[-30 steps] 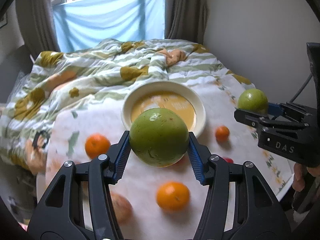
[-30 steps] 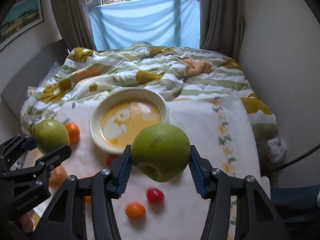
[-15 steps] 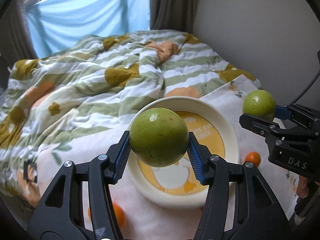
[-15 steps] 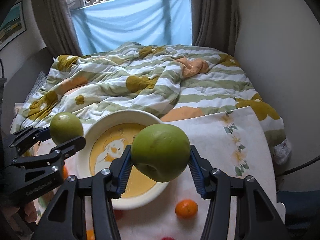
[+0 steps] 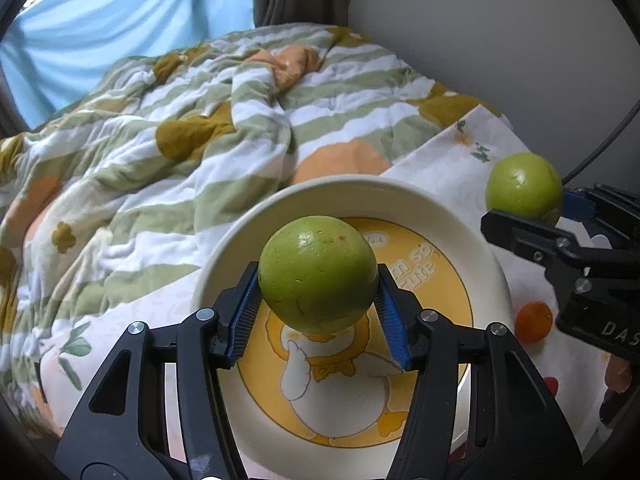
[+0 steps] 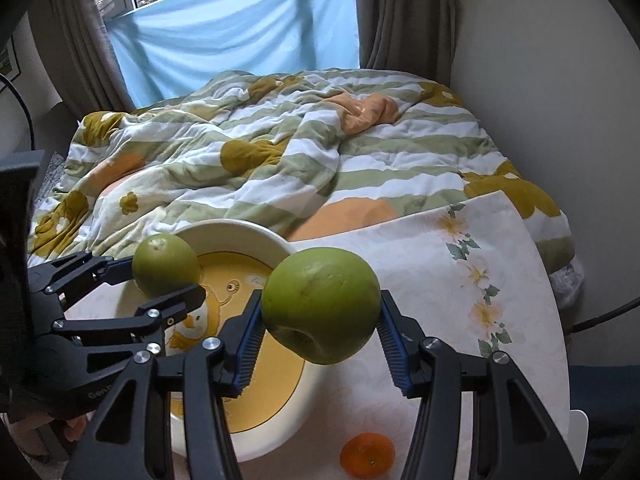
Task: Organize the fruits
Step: 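Carry the green apple with the right tool into the white bowl, then open the right tool to release the green apple and withdraw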
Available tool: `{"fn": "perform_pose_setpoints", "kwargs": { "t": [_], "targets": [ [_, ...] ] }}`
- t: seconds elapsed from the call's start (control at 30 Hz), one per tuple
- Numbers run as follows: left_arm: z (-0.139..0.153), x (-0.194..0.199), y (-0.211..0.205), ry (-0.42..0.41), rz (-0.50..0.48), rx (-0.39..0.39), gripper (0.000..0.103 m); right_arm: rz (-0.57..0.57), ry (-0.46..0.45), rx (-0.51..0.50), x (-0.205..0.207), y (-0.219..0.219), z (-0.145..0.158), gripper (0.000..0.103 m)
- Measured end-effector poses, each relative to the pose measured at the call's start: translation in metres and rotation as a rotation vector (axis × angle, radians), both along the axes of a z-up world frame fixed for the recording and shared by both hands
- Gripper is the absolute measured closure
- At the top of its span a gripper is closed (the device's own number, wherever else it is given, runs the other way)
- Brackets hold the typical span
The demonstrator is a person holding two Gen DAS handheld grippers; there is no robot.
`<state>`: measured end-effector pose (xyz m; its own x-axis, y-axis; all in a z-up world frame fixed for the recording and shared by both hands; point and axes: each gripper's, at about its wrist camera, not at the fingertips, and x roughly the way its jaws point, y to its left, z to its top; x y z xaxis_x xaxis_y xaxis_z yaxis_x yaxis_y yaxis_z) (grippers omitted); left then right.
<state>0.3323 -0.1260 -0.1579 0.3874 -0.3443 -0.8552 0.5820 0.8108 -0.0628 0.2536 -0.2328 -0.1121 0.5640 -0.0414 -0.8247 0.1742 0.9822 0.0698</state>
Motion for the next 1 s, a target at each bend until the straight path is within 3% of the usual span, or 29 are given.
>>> {"fn": "perform_pose_setpoints", "kwargs": {
  "t": [0.17,0.23,0.27,0.53,1.0],
  "targets": [
    [-0.002,-0.001,-0.003,-0.004,-0.019,0.012,0.038,-0.026,0.002,0.006,-0.001,-0.007,0.001,0.053],
    [0.004,-0.004,-0.002,-0.028,-0.024,0.004,0.008,-0.034,0.001,0.005,-0.003,-0.009,0.003,0.053],
    [0.008,-0.006,-0.001,-0.040,-0.022,-0.009,0.001,-0.039,0.000,0.004,-0.004,-0.011,0.004,0.053],
    [0.034,-0.017,0.016,-0.078,0.002,-0.058,0.000,-0.027,-0.007,-0.006,-0.008,-0.011,0.012,0.053],
    [0.039,-0.037,0.063,-0.064,0.092,-0.055,0.000,0.190,-0.012,-0.006,0.022,0.026,-0.007,0.053]
  ]
}}
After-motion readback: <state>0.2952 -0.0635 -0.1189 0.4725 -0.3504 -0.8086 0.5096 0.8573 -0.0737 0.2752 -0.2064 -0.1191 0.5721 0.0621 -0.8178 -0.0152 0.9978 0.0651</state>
